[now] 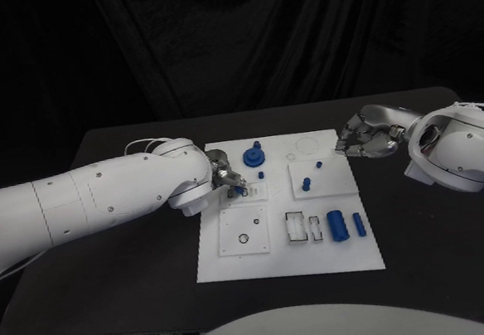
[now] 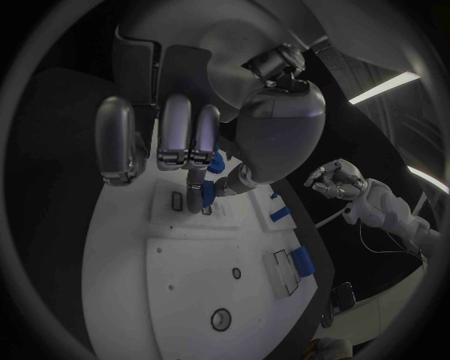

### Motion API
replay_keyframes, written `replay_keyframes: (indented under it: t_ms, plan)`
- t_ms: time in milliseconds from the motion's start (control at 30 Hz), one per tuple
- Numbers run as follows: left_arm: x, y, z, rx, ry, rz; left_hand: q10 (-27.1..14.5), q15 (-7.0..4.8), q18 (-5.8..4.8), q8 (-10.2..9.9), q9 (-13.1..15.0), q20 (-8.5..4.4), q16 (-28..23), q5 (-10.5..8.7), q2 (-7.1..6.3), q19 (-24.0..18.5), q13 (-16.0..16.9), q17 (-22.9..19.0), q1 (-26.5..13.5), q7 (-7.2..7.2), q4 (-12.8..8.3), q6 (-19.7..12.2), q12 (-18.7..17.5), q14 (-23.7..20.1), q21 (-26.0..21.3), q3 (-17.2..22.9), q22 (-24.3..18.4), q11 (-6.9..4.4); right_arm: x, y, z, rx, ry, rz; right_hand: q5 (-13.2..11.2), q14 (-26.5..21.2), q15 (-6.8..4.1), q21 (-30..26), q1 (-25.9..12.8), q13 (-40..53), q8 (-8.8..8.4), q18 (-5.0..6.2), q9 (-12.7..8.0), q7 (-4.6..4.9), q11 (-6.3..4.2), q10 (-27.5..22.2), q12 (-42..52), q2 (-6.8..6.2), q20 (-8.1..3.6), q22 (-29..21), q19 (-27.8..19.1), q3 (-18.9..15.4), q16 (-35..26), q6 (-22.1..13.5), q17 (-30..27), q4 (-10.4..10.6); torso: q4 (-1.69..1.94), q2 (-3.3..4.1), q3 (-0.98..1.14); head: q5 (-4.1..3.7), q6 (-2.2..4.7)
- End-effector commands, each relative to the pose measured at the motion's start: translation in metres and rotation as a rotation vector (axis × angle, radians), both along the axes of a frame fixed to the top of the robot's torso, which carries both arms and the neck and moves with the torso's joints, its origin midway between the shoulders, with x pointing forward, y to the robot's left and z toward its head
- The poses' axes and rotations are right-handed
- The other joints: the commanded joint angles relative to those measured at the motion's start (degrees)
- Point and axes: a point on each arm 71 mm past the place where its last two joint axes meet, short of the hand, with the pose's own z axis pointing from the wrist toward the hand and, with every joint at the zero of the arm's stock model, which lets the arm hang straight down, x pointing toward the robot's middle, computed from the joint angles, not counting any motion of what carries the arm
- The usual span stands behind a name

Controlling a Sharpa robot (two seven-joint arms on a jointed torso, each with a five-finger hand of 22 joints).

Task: Assemble the parts on the task board

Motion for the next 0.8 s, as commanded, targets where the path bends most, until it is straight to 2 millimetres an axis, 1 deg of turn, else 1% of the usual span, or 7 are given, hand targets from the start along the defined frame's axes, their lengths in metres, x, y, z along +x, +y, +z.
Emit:
replay_keyframes:
  t_ms: [33,167,267,400,800]
  plan:
    - [-0.0014,-0.0040,-0.0017,-0.025,-0.016,0.003,5.78,-0.29,0.35,-0.27,0.01,-0.32,0.15,0.22,0.57,1.02,15.09,15.10,0.05,-1.00,-2.73,0.90,0.15,5.84,-0.25,2.75,10.96,-0.57,-0.0005,-0.0013,-0.0018,-0.010,0.013,-0.011,0.19,5.90,0.29,-0.39,0.42,15.09,0.08,-0.25,-0.07,-0.08,0.14,6.08,-0.14,-0.07,0.37,14.21,4.56,0.42,0.17,0.18,15.10,0.02,0.03,0.00,0.00,-0.01,-0.01]
    - [-0.0025,-0.0042,-0.0052,-0.028,-0.015,0.008,5.78,-0.23,0.43,-0.46,0.05,-0.28,0.15,0.30,0.35,0.86,15.09,15.10,-0.64,-0.93,-3.04,0.86,0.15,5.84,-0.71,2.74,10.83,-0.49,-0.0007,-0.0018,-0.0018,-0.010,0.014,-0.012,0.36,5.90,0.29,-0.47,0.48,15.09,0.06,-0.22,-0.09,-0.05,0.16,6.08,-0.14,-0.11,0.36,14.18,4.52,0.47,0.17,0.15,15.10,0.02,0.00,0.00,-0.01,-0.04,-0.01]
    - [-0.0034,-0.0043,-0.0076,-0.031,-0.014,0.011,5.78,-0.20,0.47,-0.58,0.08,-0.25,0.15,0.01,0.40,0.78,15.09,15.10,-1.18,-0.92,-3.16,0.88,0.15,5.84,-0.96,2.74,10.76,-0.47,-0.0008,-0.0024,-0.0018,-0.011,0.014,-0.013,0.37,5.90,0.29,-0.53,0.48,15.09,0.06,-0.21,-0.09,-0.05,0.16,6.08,-0.14,-0.11,0.36,14.15,4.48,0.47,0.17,0.15,15.10,0.02,-0.01,-0.03,-0.01,-0.13,-0.01]
    - [-0.0043,-0.0047,-0.0099,-0.034,-0.014,0.013,5.78,-0.20,0.51,-0.65,0.09,-0.24,0.15,-0.08,0.43,0.71,15.09,15.10,-1.40,-0.93,-3.29,0.87,0.15,5.84,-1.15,2.78,10.71,-0.47,-0.0010,-0.0032,-0.0018,-0.011,0.014,-0.015,0.37,5.90,0.29,-0.53,0.48,15.09,0.06,-0.21,-0.09,-0.05,0.16,6.08,-0.14,-0.11,0.36,14.15,4.48,0.47,0.17,0.15,15.10,0.02,-0.05,-0.01,0.00,-0.06,-0.01]
    - [-0.0051,-0.0047,-0.0114,-0.045,-0.024,0.020,5.78,-0.19,0.52,-0.81,0.11,-0.22,0.15,-0.17,0.60,0.68,15.09,15.10,-1.73,-0.91,-3.56,0.78,0.15,5.84,-1.28,2.95,10.68,-0.47,-0.0010,-0.0036,-0.0019,-0.011,0.015,-0.014,0.37,5.90,0.29,-0.53,0.48,15.09,0.06,-0.21,-0.09,-0.05,0.16,6.08,-0.14,-0.11,0.36,14.15,4.48,0.47,0.17,0.15,15.10,0.02,-0.04,-0.03,-0.03,-0.01,-0.01]
